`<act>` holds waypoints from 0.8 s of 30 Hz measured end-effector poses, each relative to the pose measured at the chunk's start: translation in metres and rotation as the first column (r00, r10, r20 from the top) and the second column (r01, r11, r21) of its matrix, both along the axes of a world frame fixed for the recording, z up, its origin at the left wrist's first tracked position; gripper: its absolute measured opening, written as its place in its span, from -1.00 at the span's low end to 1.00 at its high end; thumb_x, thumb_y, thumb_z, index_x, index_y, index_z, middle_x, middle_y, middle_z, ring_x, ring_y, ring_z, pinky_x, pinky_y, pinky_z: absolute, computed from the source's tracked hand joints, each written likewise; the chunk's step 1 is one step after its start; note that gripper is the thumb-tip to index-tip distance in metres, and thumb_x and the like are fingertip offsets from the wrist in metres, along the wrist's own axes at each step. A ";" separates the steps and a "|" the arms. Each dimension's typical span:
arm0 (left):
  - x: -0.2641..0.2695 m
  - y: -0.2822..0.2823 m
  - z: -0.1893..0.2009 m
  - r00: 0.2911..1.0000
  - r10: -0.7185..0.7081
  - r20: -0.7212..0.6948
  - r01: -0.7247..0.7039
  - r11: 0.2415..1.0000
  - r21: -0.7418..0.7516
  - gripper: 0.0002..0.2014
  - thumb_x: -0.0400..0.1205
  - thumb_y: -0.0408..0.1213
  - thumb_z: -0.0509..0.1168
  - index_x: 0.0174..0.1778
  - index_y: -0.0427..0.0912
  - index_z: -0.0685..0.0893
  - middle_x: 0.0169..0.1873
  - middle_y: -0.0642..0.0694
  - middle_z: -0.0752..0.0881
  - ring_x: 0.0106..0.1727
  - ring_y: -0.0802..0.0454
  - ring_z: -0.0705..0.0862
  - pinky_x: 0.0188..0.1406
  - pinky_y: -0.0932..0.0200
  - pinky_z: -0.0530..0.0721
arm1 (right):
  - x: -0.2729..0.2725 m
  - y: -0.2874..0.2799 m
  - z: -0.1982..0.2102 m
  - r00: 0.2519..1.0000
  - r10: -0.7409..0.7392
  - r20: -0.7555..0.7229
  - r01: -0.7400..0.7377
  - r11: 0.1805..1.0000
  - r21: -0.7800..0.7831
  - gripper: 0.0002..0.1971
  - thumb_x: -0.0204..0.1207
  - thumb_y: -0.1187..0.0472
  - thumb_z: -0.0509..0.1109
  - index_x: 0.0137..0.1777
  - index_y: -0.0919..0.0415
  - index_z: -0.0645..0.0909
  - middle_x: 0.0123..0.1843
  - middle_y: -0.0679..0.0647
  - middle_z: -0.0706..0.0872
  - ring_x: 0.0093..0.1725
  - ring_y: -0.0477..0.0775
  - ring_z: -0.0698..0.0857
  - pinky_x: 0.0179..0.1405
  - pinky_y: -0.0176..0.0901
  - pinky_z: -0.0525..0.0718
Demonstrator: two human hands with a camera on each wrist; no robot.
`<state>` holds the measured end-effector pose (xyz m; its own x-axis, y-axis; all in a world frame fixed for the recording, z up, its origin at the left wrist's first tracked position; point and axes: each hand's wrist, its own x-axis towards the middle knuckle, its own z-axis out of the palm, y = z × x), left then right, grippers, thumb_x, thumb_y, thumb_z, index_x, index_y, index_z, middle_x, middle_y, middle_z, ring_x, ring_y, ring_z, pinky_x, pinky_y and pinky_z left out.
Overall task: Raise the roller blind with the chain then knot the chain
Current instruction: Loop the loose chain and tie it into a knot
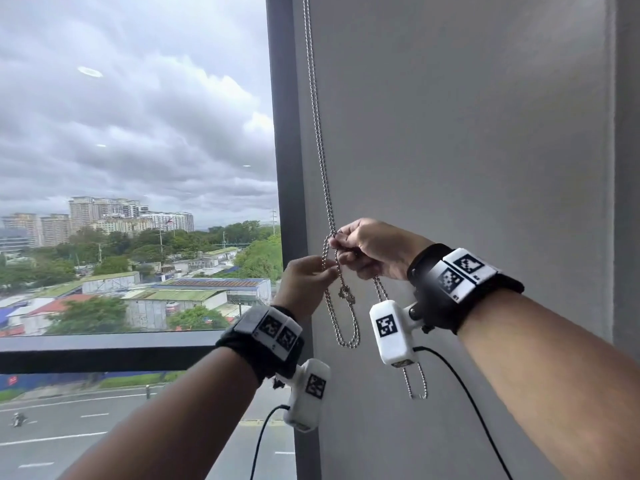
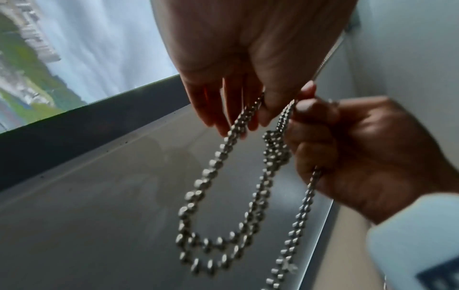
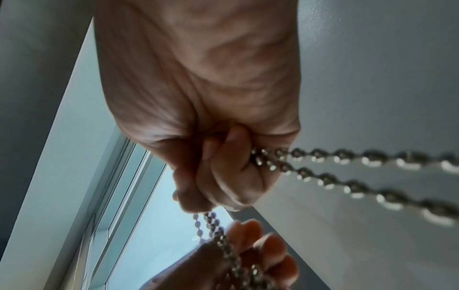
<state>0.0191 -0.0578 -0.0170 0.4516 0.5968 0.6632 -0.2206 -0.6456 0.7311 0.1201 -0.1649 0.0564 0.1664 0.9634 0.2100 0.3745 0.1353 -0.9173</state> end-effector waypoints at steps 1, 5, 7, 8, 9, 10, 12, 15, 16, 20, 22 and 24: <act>-0.001 -0.004 0.004 0.998 -0.054 0.041 0.057 0.994 -0.089 -0.91 0.49 -0.42 0.36 -0.34 -0.26 0.69 -0.50 -0.11 0.69 -0.50 0.08 0.63 -0.44 0.22 0.60 | 0.001 -0.001 0.000 1.000 -0.023 0.012 0.023 1.000 -0.001 -0.70 0.72 0.31 0.00 -0.18 0.14 0.47 -0.48 0.00 0.40 -0.63 -0.13 0.20 -0.64 -0.27 0.07; -0.008 -0.014 0.015 0.931 -0.299 0.207 0.359 0.844 -0.397 -0.76 0.56 -0.40 0.16 -0.43 -0.30 0.57 -0.54 -0.18 0.66 -0.57 -0.04 0.65 -0.54 0.22 0.63 | 0.004 -0.005 0.000 0.990 -0.141 0.020 0.141 0.990 0.022 -0.73 0.73 0.30 0.00 -0.13 0.15 0.46 -0.43 0.05 0.49 -0.62 -0.12 0.29 -0.69 -0.34 0.22; -0.009 -0.016 0.017 0.881 -0.426 0.204 0.468 0.733 -0.493 -0.75 0.54 -0.35 0.08 -0.40 -0.34 0.57 -0.44 -0.28 0.71 -0.44 -0.12 0.72 -0.39 0.12 0.72 | 0.004 -0.005 -0.001 0.985 -0.172 -0.001 0.172 0.984 0.047 -0.76 0.74 0.30 0.00 -0.09 0.20 0.47 -0.38 0.14 0.61 -0.56 -0.04 0.45 -0.65 -0.29 0.41; -0.009 -0.017 0.018 0.862 -0.472 0.185 0.494 0.699 -0.517 -0.74 0.53 -0.35 0.06 -0.37 -0.37 0.58 -0.39 -0.31 0.73 -0.37 -0.16 0.75 -0.25 0.05 0.75 | 0.003 -0.005 -0.001 0.984 -0.179 -0.015 0.180 0.982 0.062 -0.76 0.75 0.30 0.00 -0.07 0.23 0.47 -0.35 0.19 0.66 -0.53 0.01 0.54 -0.61 -0.24 0.51; -0.008 -0.017 0.017 0.851 -0.501 0.158 0.502 0.687 -0.525 -0.73 0.53 -0.36 0.05 -0.30 -0.40 0.61 -0.36 -0.32 0.75 -0.30 -0.20 0.76 -0.11 -0.02 0.75 | 0.002 -0.005 -0.001 0.983 -0.181 -0.035 0.183 0.980 0.078 -0.76 0.75 0.30 0.00 -0.06 0.25 0.48 -0.33 0.23 0.68 -0.49 0.07 0.61 -0.55 -0.18 0.60; -0.007 -0.017 0.016 0.846 -0.517 0.133 0.501 0.685 -0.529 -0.73 0.54 -0.35 0.06 -0.19 -0.44 0.63 -0.30 -0.33 0.76 -0.22 -0.24 0.76 0.02 -0.09 0.72 | 0.001 -0.005 -0.001 0.982 -0.180 -0.058 0.185 0.978 0.097 -0.75 0.75 0.31 0.01 -0.07 0.27 0.49 -0.31 0.25 0.69 -0.45 0.11 0.65 -0.48 -0.13 0.66; -0.006 -0.017 0.014 0.833 -0.540 0.124 0.512 0.665 -0.543 -0.64 0.55 -0.33 0.09 0.15 -0.48 0.58 -0.05 -0.41 0.72 0.00 -0.33 0.69 0.20 -0.16 0.63 | 0.001 -0.005 -0.001 0.980 -0.184 -0.079 0.192 0.974 0.123 -0.74 0.75 0.31 0.03 -0.09 0.26 0.51 -0.30 0.21 0.67 -0.40 0.11 0.66 -0.43 -0.11 0.69; -0.005 -0.018 0.013 0.768 -0.634 0.091 0.579 0.627 -0.521 -0.56 0.57 -0.24 0.11 0.29 -0.43 0.54 0.17 -0.44 0.56 0.17 -0.31 0.61 0.29 -0.10 0.52 | 0.001 -0.005 -0.001 0.982 -0.170 -0.079 0.179 0.975 0.129 -0.73 0.74 0.31 0.07 -0.13 0.26 0.55 -0.26 0.16 0.64 -0.40 0.04 0.62 -0.42 -0.14 0.67; -0.005 -0.020 0.014 0.758 -0.648 0.074 0.588 0.630 -0.507 -0.60 0.57 -0.22 0.13 0.24 -0.38 0.57 0.13 -0.40 0.56 0.14 -0.27 0.65 0.26 -0.06 0.53 | 0.000 -0.004 -0.001 0.984 -0.162 -0.073 0.170 0.977 0.128 -0.73 0.74 0.32 0.08 -0.14 0.26 0.55 -0.26 0.17 0.63 -0.43 0.03 0.60 -0.46 -0.16 0.66; -0.004 -0.023 0.017 0.840 -0.541 0.038 0.492 0.730 -0.475 -0.80 0.57 -0.25 0.24 -0.10 -0.27 0.72 -0.33 -0.14 0.68 -0.33 -0.04 0.66 -0.20 0.13 0.61 | 0.000 -0.001 -0.005 0.977 -0.212 0.015 0.208 0.968 0.139 -0.73 0.74 0.32 0.07 -0.16 0.20 0.52 -0.26 0.09 0.61 -0.37 -0.05 0.59 -0.46 -0.31 0.59; -0.008 -0.025 0.020 0.900 -0.436 0.013 0.413 0.842 -0.347 -0.82 0.51 -0.26 0.33 -0.25 -0.27 0.80 -0.39 -0.11 0.71 -0.46 0.08 0.46 -0.41 0.26 0.44 | 0.002 0.001 -0.009 0.972 -0.233 0.022 0.226 0.958 0.178 -0.74 0.74 0.34 0.08 -0.13 0.22 0.54 -0.15 0.11 0.64 -0.20 -0.03 0.65 -0.22 -0.32 0.66; -0.015 -0.028 0.025 0.954 -0.294 -0.058 0.285 0.950 -0.129 -0.78 0.52 -0.24 0.36 -0.27 -0.35 0.80 -0.56 0.07 0.69 -0.52 0.18 0.38 -0.44 0.32 0.34 | 0.004 0.002 -0.014 0.964 -0.263 0.031 0.251 0.944 0.212 -0.76 0.74 0.34 0.09 -0.06 0.25 0.57 0.00 0.19 0.67 0.01 0.08 0.70 0.11 -0.20 0.66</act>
<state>0.0042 -0.0859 0.0081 0.6627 0.5044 0.5536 -0.3264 -0.4708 0.8197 0.1237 -0.1630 0.0428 0.3841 0.8248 0.4149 0.4730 0.2102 -0.8556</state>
